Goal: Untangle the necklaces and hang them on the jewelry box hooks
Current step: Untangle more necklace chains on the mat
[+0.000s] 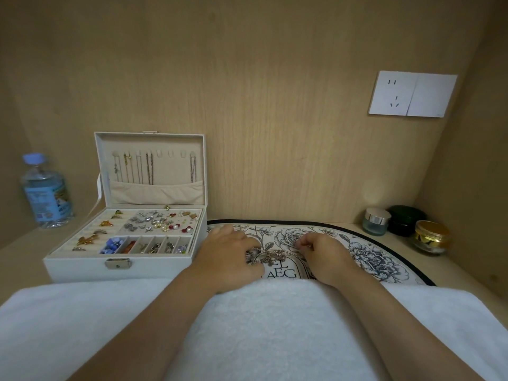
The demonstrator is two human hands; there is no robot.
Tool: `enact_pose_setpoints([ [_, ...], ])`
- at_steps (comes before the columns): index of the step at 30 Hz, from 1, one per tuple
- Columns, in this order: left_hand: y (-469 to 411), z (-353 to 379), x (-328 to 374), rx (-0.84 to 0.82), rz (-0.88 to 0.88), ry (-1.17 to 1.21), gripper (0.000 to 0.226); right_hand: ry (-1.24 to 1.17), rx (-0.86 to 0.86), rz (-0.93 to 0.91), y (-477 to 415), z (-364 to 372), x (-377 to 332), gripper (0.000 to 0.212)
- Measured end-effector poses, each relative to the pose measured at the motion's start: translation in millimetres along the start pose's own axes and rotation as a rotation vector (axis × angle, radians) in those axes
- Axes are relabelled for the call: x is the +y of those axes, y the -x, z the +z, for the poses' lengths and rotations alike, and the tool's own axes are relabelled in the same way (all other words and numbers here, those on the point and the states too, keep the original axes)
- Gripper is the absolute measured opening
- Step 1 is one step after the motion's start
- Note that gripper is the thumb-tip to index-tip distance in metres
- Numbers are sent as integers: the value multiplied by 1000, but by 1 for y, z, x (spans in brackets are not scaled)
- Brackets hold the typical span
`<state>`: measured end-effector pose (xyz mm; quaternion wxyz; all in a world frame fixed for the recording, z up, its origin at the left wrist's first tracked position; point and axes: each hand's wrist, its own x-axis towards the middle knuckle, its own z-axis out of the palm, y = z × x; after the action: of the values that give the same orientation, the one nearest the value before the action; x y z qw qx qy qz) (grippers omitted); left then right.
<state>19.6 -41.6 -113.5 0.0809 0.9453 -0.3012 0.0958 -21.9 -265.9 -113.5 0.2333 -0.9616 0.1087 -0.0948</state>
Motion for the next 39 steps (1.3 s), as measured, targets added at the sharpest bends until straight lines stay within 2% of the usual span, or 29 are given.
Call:
enact_pose_setpoints([
  [3,-3,0,4,15,-9,175,65,68,21,-67,0,3,-1,23],
  [6,-10,3,1,153,-15,106,28,132,36,-155,-2,5,-2,26],
  [7,-12,5,-1,178,-15,76,23,130,35,-185,-3,6,-3,29],
  [9,-16,7,-4,169,-34,72,22,77,12,-232,-3,6,-6,30],
  [13,-20,7,0,167,-65,108,27,2,-21,-306,-3,7,-11,9],
  [16,-21,9,1,184,-45,180,25,-73,-62,-270,-5,7,-14,4],
  [21,-23,13,2,138,12,253,14,-314,-64,-182,-7,12,-11,16],
  [23,-22,12,0,148,-3,317,8,-472,-62,-141,-11,12,-14,15],
  [26,-22,13,-1,142,-63,410,12,-623,-98,-88,-18,7,-22,14],
  [30,-26,13,-1,207,-220,628,12,-839,-255,-36,-32,-3,-33,13],
  [33,-31,14,-4,285,-335,774,13,-787,-232,-77,-45,-3,-36,9],
  [36,-32,16,-7,404,-419,829,17,-799,-229,-88,-52,-2,-34,3],
  [39,-34,16,-8,484,-444,785,15,-817,-267,-46,-57,3,-27,8],
])
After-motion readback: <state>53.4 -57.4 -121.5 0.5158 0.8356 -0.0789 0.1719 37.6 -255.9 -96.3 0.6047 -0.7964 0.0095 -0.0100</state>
